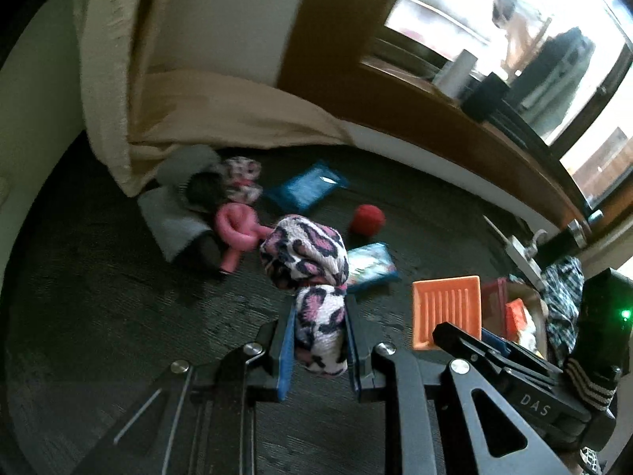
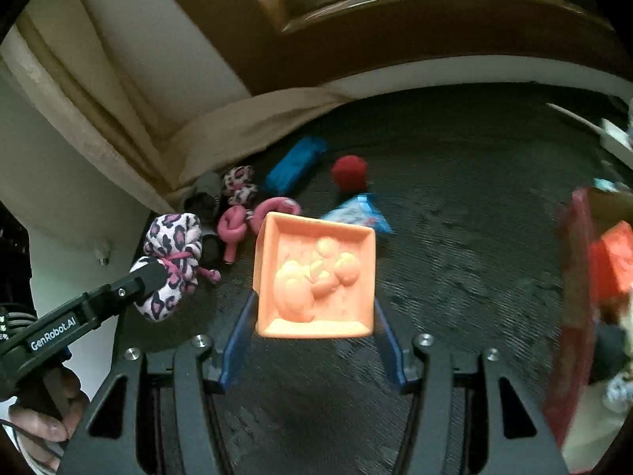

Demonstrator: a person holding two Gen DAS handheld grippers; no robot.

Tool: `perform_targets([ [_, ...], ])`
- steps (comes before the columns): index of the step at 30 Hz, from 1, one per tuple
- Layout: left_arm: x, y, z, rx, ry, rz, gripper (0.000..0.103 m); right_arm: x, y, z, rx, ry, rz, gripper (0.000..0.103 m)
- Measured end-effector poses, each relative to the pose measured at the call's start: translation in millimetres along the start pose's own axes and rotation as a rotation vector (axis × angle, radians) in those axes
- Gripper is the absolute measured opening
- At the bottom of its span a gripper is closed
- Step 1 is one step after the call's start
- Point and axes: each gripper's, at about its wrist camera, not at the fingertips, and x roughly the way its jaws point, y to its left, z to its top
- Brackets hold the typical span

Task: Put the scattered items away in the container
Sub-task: 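Carry the orange block and leopard plush over the tray and release both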

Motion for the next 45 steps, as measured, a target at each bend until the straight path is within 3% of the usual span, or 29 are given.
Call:
perform_targets([
  [15, 25.1, -201.8, -62.6, 0.238, 0.082, -0.193, 0.023, -150.1, -160.7, -56.1, 0.179, -0.173, -0.188, 0.060],
  [25, 43.9, -280.4, -111.0, 0.368, 0.211, -0.289, 0.023, -195.9, -229.3, -84.6, 0.261, -0.200, -0.248, 0.060],
  [27, 46.5, -287.9, -120.7, 0.392, 0.238, -0.278, 0.023, -201.7, -233.0, -85.5, 0.261, -0.206, -0.246, 0.060],
  [30, 48.7, -293.9, -132.2, 0.406, 0.262, -0.249, 0.043, -207.0, -234.7, -83.9, 0.252, -0.213, -0.238, 0.060],
  [31, 46.6, -290.5, -131.2, 0.389, 0.252, -0.240, 0.056, -208.1, -234.7, -83.2, 0.248, -0.215, -0.234, 0.060],
  [32, 44.2, -286.7, -129.8, 0.371, 0.242, -0.231, 0.058, -208.4, -234.1, -82.6, 0.244, -0.216, -0.230, 0.060],
  [40, 33.1, -246.5, -113.4, 0.238, 0.189, -0.174, 0.058, -200.7, -219.7, -76.9, 0.204, -0.199, -0.190, 0.060],
  [45, 29.4, -230.0, -108.6, 0.216, 0.175, -0.149, 0.058, -188.9, -202.5, -65.1, 0.167, -0.190, -0.172, 0.061],
])
